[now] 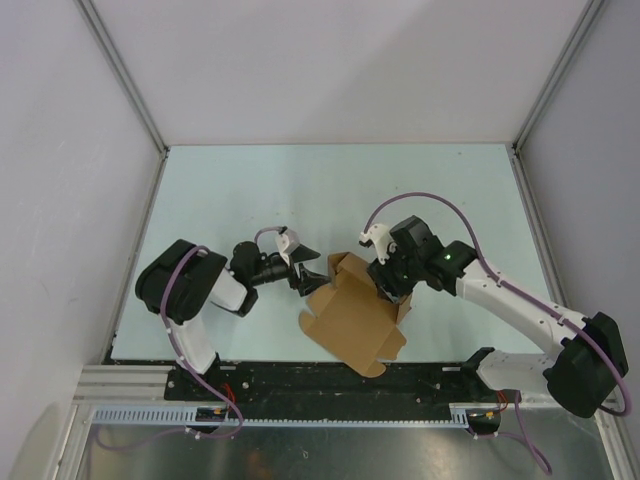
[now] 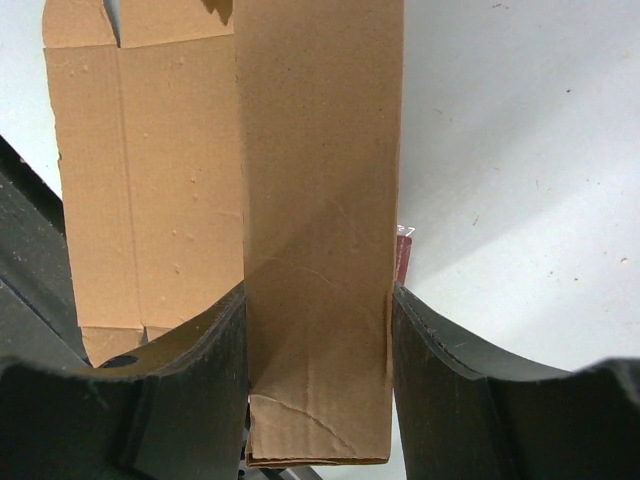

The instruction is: Fold the paper box

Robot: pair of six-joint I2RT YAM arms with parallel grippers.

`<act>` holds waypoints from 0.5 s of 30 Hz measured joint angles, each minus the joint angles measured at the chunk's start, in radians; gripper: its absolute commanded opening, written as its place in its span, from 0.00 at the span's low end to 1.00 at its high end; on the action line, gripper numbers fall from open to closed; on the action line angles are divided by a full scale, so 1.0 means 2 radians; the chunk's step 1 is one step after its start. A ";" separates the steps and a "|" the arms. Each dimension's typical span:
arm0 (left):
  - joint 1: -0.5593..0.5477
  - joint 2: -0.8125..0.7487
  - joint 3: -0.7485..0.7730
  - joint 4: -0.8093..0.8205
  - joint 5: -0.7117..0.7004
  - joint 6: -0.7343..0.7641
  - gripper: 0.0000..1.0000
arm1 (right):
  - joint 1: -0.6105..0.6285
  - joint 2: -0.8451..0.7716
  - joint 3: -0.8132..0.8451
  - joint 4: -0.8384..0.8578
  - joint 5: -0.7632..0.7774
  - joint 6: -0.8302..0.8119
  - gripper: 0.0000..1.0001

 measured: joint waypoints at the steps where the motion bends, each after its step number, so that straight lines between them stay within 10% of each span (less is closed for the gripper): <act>1: 0.000 0.000 0.000 0.000 0.001 -0.002 0.89 | 0.001 0.000 0.000 0.000 0.000 -0.001 0.51; 15: 0.000 0.013 0.019 0.000 0.028 -0.023 0.76 | 0.012 0.008 0.000 -0.001 -0.002 -0.006 0.52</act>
